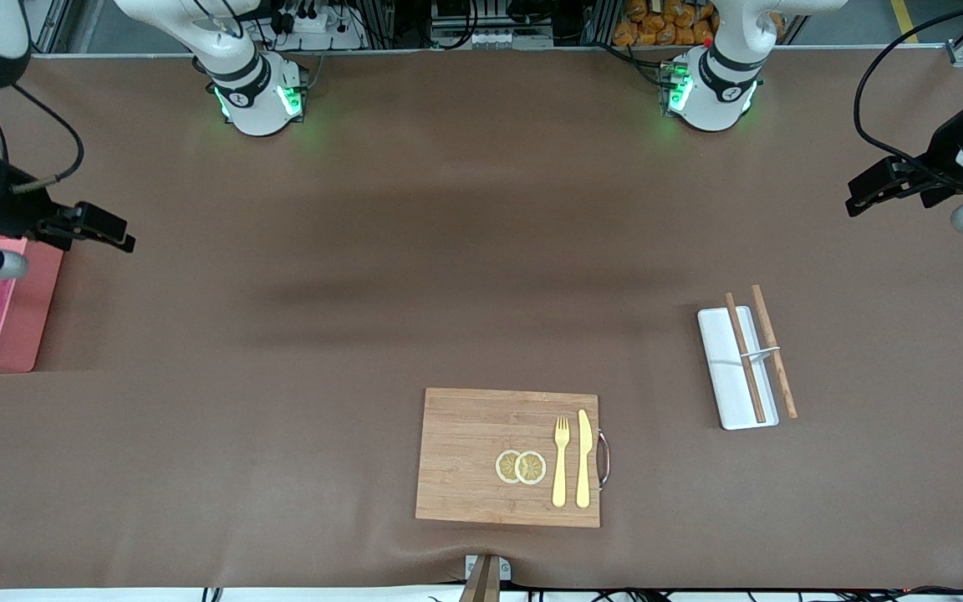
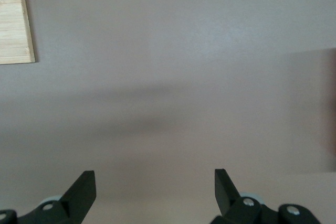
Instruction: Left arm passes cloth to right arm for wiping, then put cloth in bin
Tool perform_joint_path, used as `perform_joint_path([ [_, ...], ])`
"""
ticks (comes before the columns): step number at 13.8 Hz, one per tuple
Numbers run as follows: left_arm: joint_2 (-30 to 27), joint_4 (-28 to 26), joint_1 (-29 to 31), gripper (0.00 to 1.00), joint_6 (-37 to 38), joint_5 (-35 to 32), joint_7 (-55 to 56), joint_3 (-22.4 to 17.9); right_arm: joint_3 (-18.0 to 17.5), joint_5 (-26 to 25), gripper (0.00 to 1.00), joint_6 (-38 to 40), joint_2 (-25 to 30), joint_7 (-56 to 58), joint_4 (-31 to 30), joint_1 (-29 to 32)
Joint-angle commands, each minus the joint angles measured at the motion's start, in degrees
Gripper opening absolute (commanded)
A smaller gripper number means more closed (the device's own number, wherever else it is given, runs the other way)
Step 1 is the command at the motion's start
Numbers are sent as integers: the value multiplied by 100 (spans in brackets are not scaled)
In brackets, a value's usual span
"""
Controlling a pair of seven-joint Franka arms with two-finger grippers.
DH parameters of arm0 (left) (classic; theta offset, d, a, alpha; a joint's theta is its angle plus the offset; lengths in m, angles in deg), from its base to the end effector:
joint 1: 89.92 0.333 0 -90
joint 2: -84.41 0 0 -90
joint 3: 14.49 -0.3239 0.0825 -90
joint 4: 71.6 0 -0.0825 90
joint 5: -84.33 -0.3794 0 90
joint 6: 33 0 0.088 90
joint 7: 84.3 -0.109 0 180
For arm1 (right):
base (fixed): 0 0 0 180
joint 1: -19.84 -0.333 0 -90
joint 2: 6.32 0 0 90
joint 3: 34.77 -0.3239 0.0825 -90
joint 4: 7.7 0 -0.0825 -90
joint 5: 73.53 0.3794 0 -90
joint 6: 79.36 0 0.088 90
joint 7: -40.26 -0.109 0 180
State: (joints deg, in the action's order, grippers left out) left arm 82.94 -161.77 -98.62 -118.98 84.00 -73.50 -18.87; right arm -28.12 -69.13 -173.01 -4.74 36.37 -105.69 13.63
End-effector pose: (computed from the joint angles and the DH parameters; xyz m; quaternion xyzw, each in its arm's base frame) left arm 0.5329 -0.0390 0.6369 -0.9981 -0.0566 0.0233 0.0050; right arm 0.5425 0.0030 0.5858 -0.9981 0.0410 0.0254 0.0391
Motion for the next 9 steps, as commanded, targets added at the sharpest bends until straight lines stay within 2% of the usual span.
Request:
perform_joint_path([
  [1, -151, -98, -9, 100, -86, -64, -113, -1, 57, -306, 100, -189, 431, -77, -449, -30],
  [4, -160, -80, -53, 100, -78, -46, -113, 17, 65, -614, 100, -434, 423, -42, -441, 31],
  [9, -160, -19, -61, 100, -77, -46, -113, 8, 101, -632, 100, -540, 221, 404, -221, 425],
])
